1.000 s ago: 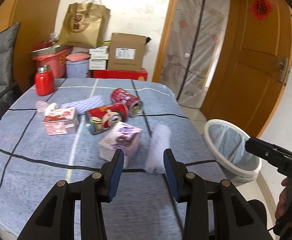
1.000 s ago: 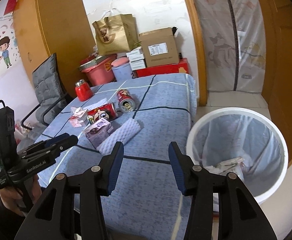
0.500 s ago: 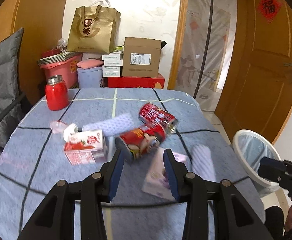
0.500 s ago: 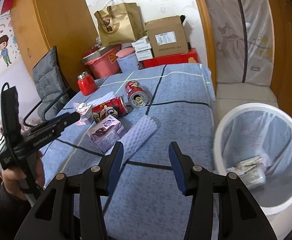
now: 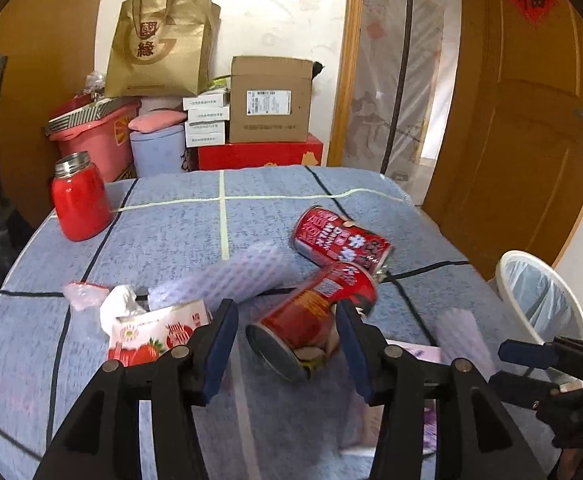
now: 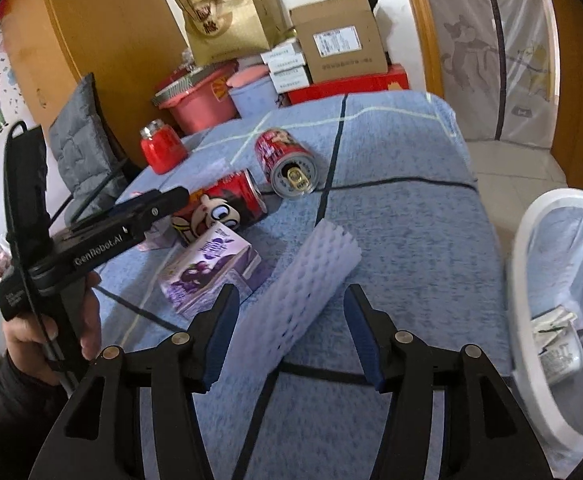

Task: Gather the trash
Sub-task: 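Grasp the red can with the left gripper while the right gripper grasps the white foam sleeve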

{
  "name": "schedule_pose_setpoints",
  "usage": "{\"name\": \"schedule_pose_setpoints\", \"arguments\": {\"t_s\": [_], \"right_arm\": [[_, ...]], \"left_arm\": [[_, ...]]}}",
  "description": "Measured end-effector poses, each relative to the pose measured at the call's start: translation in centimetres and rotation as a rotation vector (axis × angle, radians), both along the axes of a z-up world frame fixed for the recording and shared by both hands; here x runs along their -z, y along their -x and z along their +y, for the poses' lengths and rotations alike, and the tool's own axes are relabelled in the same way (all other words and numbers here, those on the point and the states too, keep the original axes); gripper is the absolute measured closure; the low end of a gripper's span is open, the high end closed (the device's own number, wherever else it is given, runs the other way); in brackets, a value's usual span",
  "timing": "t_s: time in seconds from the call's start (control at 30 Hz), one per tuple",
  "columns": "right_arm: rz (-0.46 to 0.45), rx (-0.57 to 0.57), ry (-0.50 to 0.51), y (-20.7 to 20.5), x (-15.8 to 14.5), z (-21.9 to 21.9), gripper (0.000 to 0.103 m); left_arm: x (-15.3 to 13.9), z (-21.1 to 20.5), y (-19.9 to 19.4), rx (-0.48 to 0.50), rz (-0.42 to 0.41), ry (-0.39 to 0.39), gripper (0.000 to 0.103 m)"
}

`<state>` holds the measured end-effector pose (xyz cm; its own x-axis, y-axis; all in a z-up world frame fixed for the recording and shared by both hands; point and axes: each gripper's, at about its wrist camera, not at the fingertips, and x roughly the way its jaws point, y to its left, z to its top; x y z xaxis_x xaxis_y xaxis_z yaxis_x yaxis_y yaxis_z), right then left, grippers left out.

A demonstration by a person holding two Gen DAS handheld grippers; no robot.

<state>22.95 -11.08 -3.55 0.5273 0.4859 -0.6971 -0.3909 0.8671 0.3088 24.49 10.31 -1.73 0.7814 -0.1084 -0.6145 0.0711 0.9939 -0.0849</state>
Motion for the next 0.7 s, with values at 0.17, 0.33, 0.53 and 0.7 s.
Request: {"name": "schedule_pose_setpoints", "arguments": {"t_s": [0.17,0.33,0.53,0.7], "right_arm": [[0.048,0.008,0.037,-1.1,1.7,0.6,0.048],[0.052,0.006,0.046,-1.3,1.8,0.4,0.048],[0.054,0.012,0.040,-1.2,1.6,-0.3,0.051],[0.053,0.010,0.028,-1.0,1.3,-0.6,0.054]], "left_arm": [[1.2,-0.3,-1.6,0.059,0.045,0.005,0.044],[2.0,-1.0,-2.1,0.101,0.082,-0.002,0.042],[2.1,-1.8,-2.9,0.144,0.109,-0.022,0.041],[2.3,-2.7,-3.9,0.196,0.146,-0.053,0.041]]}}
